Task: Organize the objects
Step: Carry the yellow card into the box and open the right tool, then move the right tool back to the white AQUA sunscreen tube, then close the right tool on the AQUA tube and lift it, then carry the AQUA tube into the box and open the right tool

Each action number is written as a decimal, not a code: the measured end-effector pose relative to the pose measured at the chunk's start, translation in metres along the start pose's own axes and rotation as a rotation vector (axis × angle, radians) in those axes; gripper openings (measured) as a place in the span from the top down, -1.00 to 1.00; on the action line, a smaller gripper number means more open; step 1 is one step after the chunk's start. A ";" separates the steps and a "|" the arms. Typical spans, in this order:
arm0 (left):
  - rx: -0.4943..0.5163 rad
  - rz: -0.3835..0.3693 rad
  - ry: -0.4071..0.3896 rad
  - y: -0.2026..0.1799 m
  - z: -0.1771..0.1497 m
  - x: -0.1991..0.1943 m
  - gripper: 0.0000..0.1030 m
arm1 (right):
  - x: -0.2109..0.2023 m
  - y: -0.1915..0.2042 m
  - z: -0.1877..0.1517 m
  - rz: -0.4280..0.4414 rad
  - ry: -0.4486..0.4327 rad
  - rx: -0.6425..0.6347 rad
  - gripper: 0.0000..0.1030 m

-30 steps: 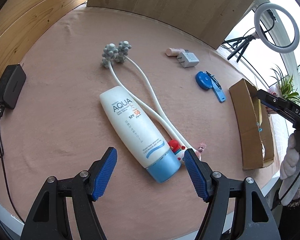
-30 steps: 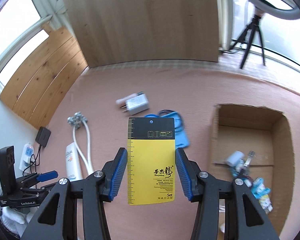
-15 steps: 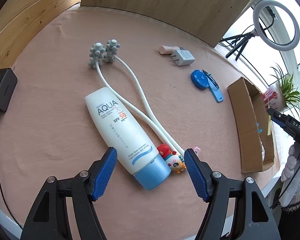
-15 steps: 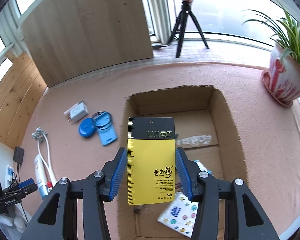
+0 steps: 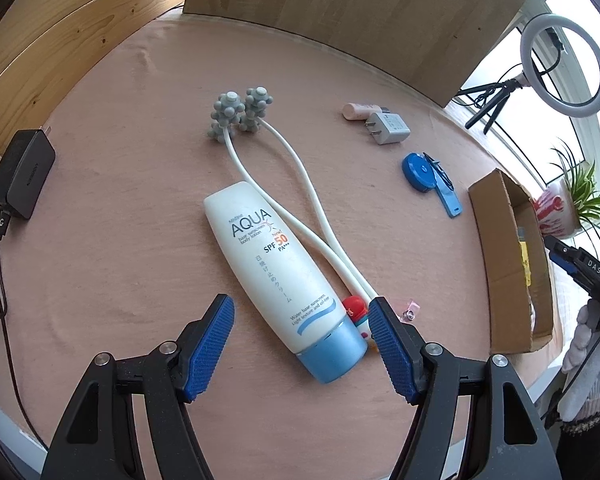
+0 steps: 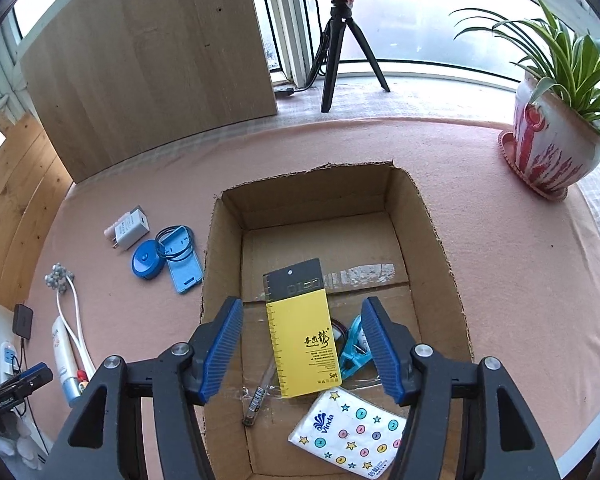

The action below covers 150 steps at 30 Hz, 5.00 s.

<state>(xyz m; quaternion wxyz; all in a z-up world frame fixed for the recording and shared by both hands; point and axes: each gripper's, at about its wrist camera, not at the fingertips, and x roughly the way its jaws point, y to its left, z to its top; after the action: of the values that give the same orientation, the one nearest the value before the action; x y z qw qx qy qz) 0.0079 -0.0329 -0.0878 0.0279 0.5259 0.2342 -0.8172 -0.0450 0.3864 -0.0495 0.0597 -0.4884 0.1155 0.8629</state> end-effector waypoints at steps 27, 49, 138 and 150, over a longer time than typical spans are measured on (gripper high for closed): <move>-0.048 -0.001 0.023 0.016 -0.010 0.008 -0.42 | 0.034 0.189 -0.038 0.529 0.238 -0.221 -0.12; -0.054 -0.125 0.060 0.015 -0.008 0.021 -0.35 | 0.092 0.282 -0.060 0.606 0.512 -0.323 0.27; 0.393 -0.446 0.149 -0.274 -0.009 0.061 -0.25 | -0.025 -0.026 -0.021 0.325 0.084 0.216 0.03; 0.283 -0.329 0.103 -0.196 0.027 0.043 -0.25 | -0.041 0.003 -0.031 0.277 0.008 0.163 0.03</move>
<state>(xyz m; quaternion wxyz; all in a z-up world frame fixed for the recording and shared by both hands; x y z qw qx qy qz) -0.0912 0.1387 -0.0473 -0.1918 0.5204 0.2012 -0.8074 0.0011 0.3761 -0.0289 -0.0209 -0.4649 0.2514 0.8486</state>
